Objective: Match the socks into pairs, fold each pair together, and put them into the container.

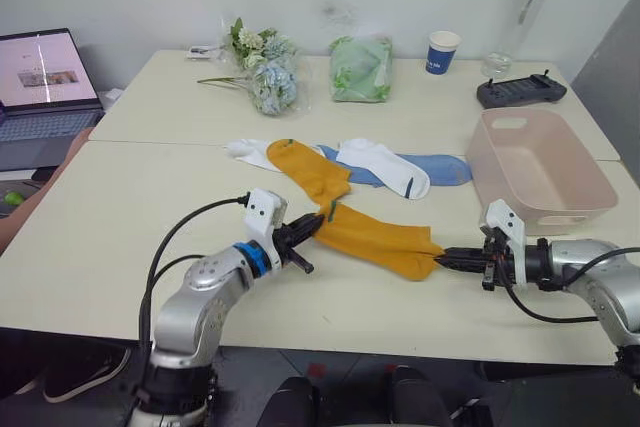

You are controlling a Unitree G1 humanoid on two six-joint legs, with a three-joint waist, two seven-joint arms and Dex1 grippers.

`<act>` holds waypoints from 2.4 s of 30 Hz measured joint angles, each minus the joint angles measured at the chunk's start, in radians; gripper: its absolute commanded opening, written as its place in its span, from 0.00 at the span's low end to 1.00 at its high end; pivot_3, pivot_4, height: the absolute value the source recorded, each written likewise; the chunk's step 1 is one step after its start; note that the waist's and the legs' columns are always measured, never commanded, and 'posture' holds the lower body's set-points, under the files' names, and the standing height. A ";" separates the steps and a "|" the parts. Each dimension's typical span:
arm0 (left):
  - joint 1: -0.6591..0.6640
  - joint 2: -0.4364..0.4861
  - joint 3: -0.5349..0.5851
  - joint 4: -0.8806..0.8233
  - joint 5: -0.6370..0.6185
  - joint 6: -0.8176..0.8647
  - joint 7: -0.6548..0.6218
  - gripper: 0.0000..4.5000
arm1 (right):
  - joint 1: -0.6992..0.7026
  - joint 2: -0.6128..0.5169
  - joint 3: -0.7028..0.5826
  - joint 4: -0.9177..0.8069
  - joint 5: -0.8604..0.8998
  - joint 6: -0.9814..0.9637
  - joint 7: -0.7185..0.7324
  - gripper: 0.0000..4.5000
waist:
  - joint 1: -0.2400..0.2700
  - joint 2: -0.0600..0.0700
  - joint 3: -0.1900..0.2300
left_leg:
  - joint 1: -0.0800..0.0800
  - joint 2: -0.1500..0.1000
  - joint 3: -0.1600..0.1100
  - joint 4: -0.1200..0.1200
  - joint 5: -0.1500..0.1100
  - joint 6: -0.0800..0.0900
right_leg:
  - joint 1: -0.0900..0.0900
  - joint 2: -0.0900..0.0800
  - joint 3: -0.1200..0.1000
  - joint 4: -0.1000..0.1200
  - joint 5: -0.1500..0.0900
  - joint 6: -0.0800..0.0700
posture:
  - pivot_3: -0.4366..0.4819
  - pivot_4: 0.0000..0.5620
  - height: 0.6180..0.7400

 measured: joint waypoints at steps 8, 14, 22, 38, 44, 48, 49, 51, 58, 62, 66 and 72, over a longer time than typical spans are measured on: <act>0.227 -0.108 -0.045 -0.025 0.029 -0.089 0.130 0.00 | -0.106 0.012 0.163 0.163 -0.094 -0.048 0.104 0.01 | 0.013 0.000 0.000 | 0.001 0.000 0.002 -0.001 0.000 0.001 | 0.000 -0.001 0.001 -0.001 0.000 0.000 | 0.48 0.27 1.00; 0.233 -0.128 -0.046 -0.019 0.000 -0.105 0.145 0.15 | -0.143 0.021 0.158 0.180 -0.102 -0.053 0.100 0.30 | 0.022 0.000 0.000 | 0.000 0.000 0.001 -0.002 0.000 0.001 | 0.000 -0.001 0.000 -0.005 0.000 0.000 | 0.48 0.27 1.00; 0.215 0.102 0.051 -0.046 -0.134 -0.006 0.012 0.49 | -0.010 -0.015 0.002 0.055 -0.036 0.047 0.025 0.68 | 0.025 0.001 0.000 | -0.001 0.000 0.001 -0.004 0.000 0.001 | 0.000 0.000 0.000 -0.006 0.000 -0.001 | 0.48 0.27 1.00; -0.159 0.249 -0.061 0.344 -0.122 0.000 -0.232 0.45 | 0.170 0.175 -0.160 -0.204 0.097 0.264 -0.328 0.69 | 0.014 0.001 -0.001 | 0.000 0.000 0.000 -0.004 -0.001 0.001 | 0.001 0.000 -0.001 -0.006 0.001 -0.001 | 0.48 0.27 1.00; -0.153 0.249 -0.083 0.346 -0.109 -0.018 -0.255 0.09 | 0.170 0.204 -0.152 -0.206 0.099 0.264 -0.363 0.41 | 0.015 0.001 -0.001 | 0.000 0.000 0.000 -0.004 -0.001 0.001 | 0.001 0.000 -0.001 -0.006 0.001 -0.001 | 0.48 0.27 1.00; -0.153 0.249 -0.081 0.345 -0.110 -0.021 -0.255 0.00 | 0.169 0.227 -0.135 -0.207 0.111 0.270 -0.373 0.09 | 0.015 0.001 -0.001 | 0.000 0.000 0.000 -0.004 -0.001 0.001 | 0.001 0.000 -0.001 -0.006 0.001 -0.001 | 0.48 0.27 1.00; -0.151 0.249 -0.080 0.340 -0.111 -0.020 -0.255 0.00 | 0.168 0.226 -0.136 -0.207 0.120 0.273 -0.376 0.01 | 0.016 0.001 -0.001 | 0.000 0.000 0.000 -0.004 -0.001 0.001 | 0.001 0.000 -0.001 -0.006 0.001 -0.001 | 0.48 0.27 1.00; -0.144 0.250 -0.079 0.322 -0.114 -0.017 -0.254 0.00 | 0.163 0.225 -0.138 -0.207 0.131 0.275 -0.379 0.01 | 0.016 0.001 -0.001 | 0.000 0.000 0.000 -0.004 -0.001 0.001 | 0.001 0.000 -0.001 -0.006 0.001 -0.001 | 0.48 0.27 1.00; -0.090 0.248 -0.061 0.211 -0.163 0.088 -0.213 0.00 | 0.098 0.167 -0.188 -0.196 0.190 0.352 -0.385 0.01 | 0.017 0.001 -0.001 | 0.000 0.000 0.000 -0.004 -0.001 0.001 | 0.001 0.000 -0.001 -0.006 0.001 -0.001 | 0.48 0.27 1.00; -0.060 0.203 -0.069 0.151 -0.185 0.136 -0.164 0.00 | 0.057 0.117 -0.194 -0.149 0.206 0.386 -0.375 0.01 | 0.017 0.001 -0.001 | 0.000 0.000 0.000 -0.004 -0.001 0.001 | 0.001 0.000 0.000 -0.006 0.001 -0.001 | 0.48 0.27 1.00; -0.061 0.163 -0.085 0.169 -0.159 0.127 -0.114 0.00 | 0.059 0.100 -0.172 -0.123 0.203 0.388 -0.372 0.01 | 0.017 0.001 -0.001 | 0.000 0.000 0.001 -0.004 -0.001 0.001 | 0.001 0.000 -0.001 -0.006 0.001 -0.001 | 0.48 0.27 1.00; -0.064 0.149 -0.111 0.194 -0.100 0.069 -0.092 0.00 | 0.089 0.100 -0.166 -0.115 0.209 0.393 -0.369 0.01 | 0.019 0.001 -0.001 | 0.000 0.000 0.001 -0.004 -0.001 0.001 | 0.001 0.000 0.000 -0.006 0.001 -0.001 | 0.48 0.27 1.00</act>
